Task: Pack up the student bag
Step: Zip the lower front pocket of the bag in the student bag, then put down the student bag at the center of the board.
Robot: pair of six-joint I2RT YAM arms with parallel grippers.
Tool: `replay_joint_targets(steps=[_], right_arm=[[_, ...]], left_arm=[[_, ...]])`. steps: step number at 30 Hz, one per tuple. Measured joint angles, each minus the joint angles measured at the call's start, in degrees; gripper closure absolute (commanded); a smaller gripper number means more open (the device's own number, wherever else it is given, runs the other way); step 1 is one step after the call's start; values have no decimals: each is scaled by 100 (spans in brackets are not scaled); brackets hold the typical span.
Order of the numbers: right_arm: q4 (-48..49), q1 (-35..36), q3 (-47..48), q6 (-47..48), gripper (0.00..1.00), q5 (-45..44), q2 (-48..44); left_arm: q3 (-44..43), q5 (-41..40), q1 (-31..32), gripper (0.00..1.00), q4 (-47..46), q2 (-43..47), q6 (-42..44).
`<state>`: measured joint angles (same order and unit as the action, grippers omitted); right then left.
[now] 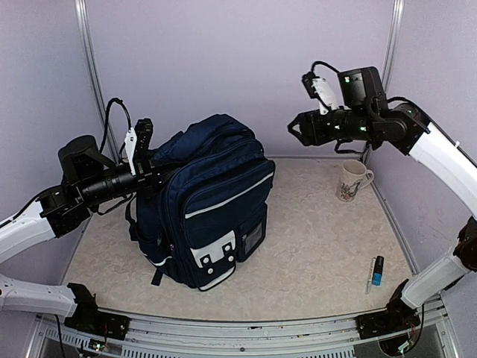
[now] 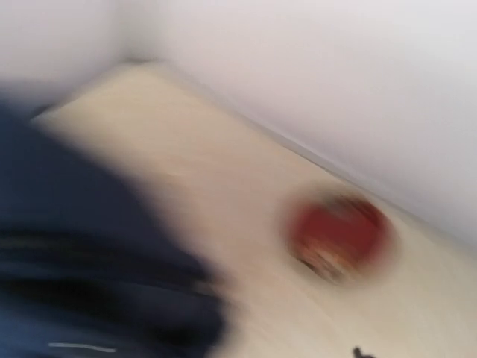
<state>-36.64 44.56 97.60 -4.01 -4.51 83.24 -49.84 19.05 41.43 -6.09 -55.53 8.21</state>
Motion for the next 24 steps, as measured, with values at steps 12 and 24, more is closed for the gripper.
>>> replay_joint_targets(steps=[12, 24], right_arm=[[-2507, -798, -4395, -5202, 36, -1239, -1674], [-1355, -1456, -6848, -6677, 41, -898, -3086]], left_arm=[[0, 2, -22, 93, -2, 2, -2], [35, 2, -26, 90, 4, 70, -2]])
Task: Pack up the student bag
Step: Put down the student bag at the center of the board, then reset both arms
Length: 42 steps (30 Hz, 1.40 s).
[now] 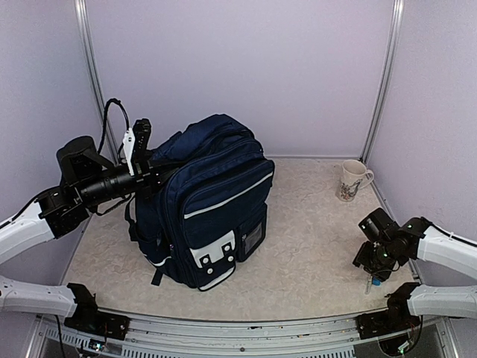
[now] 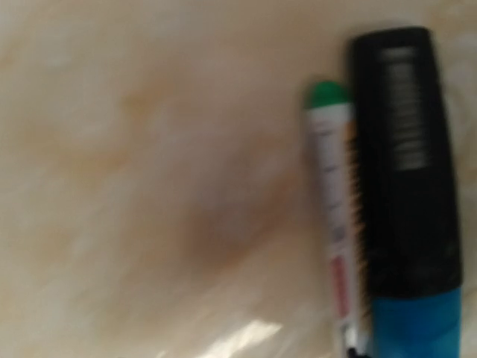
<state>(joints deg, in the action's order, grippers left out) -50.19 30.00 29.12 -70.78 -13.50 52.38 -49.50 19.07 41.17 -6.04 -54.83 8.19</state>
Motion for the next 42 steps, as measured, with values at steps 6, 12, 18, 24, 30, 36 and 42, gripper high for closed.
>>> replay_joint_targets(steps=[6, 12, 18, 24, 30, 36, 42], right_arm=[[367, -437, -273, 52, 41, -39, 229], [667, -474, -188, 116, 45, -271, 1228], [898, -514, -103, 155, 88, -398, 1449], [1130, -538, -153, 452, 100, -203, 1355], [1453, -538, -39, 1078, 100, 339, 1349], [2441, -442, 962, 2127, 100, 1010, 743], [4612, 387, 2691, 3630, 100, 1969, 907]], left_arm=[[31, 0, 0, 90, -4, 42, 0], [72, -7, 0, 89, 4, 116, 7], [107, -17, -2, 89, 4, 168, 33], [127, -31, 0, 88, 4, 197, 83], [127, -50, 0, 88, 4, 197, 116], [127, -52, 0, 86, 4, 197, 122], [127, -79, 0, 86, 4, 197, 131]])
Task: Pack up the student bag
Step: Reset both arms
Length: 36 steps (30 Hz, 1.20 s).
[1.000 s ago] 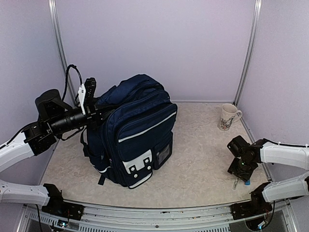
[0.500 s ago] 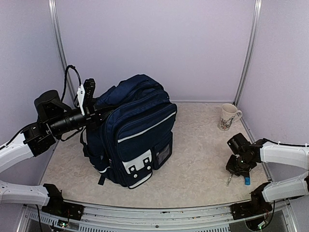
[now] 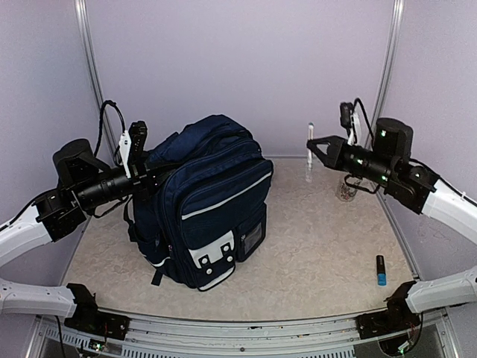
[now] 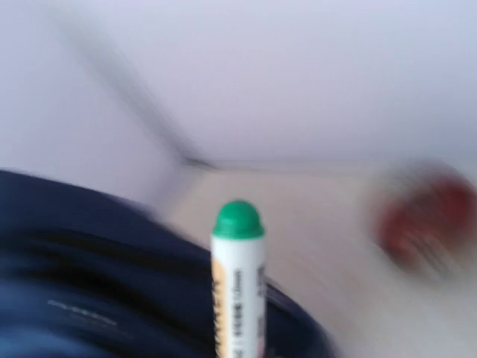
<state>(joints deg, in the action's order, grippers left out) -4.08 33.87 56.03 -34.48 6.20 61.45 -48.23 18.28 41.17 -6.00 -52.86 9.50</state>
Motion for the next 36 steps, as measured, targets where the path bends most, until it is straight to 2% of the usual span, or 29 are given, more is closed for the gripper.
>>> replay_joint_targets(steps=[5, 10, 15, 21, 22, 25, 27, 32, 34, 36], right_arm=[[1340, 1314, 1786, 1749, 100, 1248, 1469], [1600, 1812, 2874, 3027, 100, 2500, 2603], [1327, 1860, 2953, 4011, 100, 3213, 2898], [205, 1860, 3104, 4892, 100, 3501, 2900], [-105, 1860, 3198, 5025, 94, 3482, 2905], [-863, 1860, 3539, 5359, 59, 3338, 2951], [-1209, 1860, 3703, 5530, 42, 3209, 2962], [-1554, 1862, 3814, 5702, 20, 2986, 2938], [-1572, 1878, 3812, 5582, 17, 2822, 2900], [-1537, 1893, 3805, 5274, 15, 2288, 2820]], left_arm=[[0, -31, 0, 86, -2, 0, 7], [2, -35, 0, 85, -4, 0, 9], [9, -39, -2, 85, -4, 11, 17], [31, -52, -2, 85, -4, 48, 26], [31, -55, -2, 85, -4, 48, 24], [31, -52, -2, 85, -4, 48, 24], [31, -52, -2, 85, -4, 48, 26], [31, -55, -2, 85, -4, 48, 26], [31, -52, -11, 84, -4, 46, 26], [31, -52, -17, 84, -4, 48, 24]])
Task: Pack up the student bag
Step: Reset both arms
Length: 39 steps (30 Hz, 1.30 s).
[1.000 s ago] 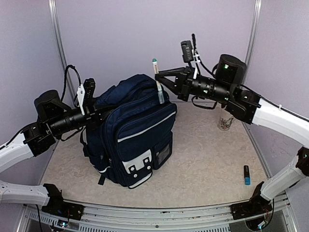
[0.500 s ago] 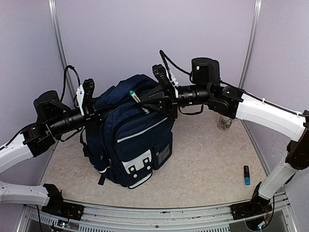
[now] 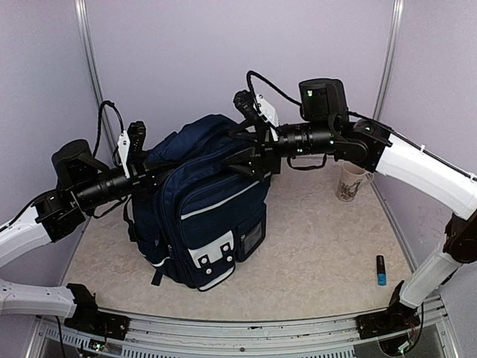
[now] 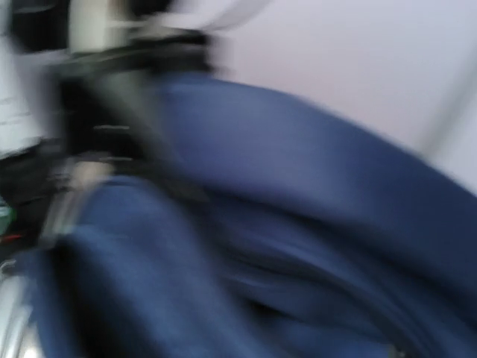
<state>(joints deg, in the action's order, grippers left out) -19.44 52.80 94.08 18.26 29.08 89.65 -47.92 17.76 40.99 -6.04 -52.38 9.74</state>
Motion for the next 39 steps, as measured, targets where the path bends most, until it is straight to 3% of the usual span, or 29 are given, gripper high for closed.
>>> replay_joint_targets(steps=[3, 7, 10, 14, 23, 29, 34, 37, 39], right_arm=[[-133, -208, 4, -848, 18, -1104, -155], [-669, -1298, -260, -2492, 19, -2868, -535], [-1180, -2190, -1300, -3689, 19, -3908, -1150], [-1871, -2535, -2575, -4850, 17, -4562, -1843], [-2494, -4297, -5069, -6684, 12, -4594, -2730], [-2870, -4922, -5641, -7860, 11, -4660, -2767], [-2695, -5322, -6196, -8533, 12, -4179, -2911], [-2608, -5375, -6404, -8747, 15, -3939, -2745], [-2503, -5379, -6467, -8797, 25, -3781, -2616]], left_arm=[[0, -15, -15, 84, -4, -2, 0], [0, 9, -17, 84, -4, 0, 0], [0, 4, -20, 83, -4, 2, 2], [0, 7, -20, 81, -7, 2, 0], [0, 11, -20, 80, -24, 2, -9], [31, -2, -20, 79, -24, 55, -2], [44, -20, -20, 79, -24, 85, 7], [61, -26, -20, 78, -22, 114, 20], [66, -28, -20, 78, -17, 131, 22]])
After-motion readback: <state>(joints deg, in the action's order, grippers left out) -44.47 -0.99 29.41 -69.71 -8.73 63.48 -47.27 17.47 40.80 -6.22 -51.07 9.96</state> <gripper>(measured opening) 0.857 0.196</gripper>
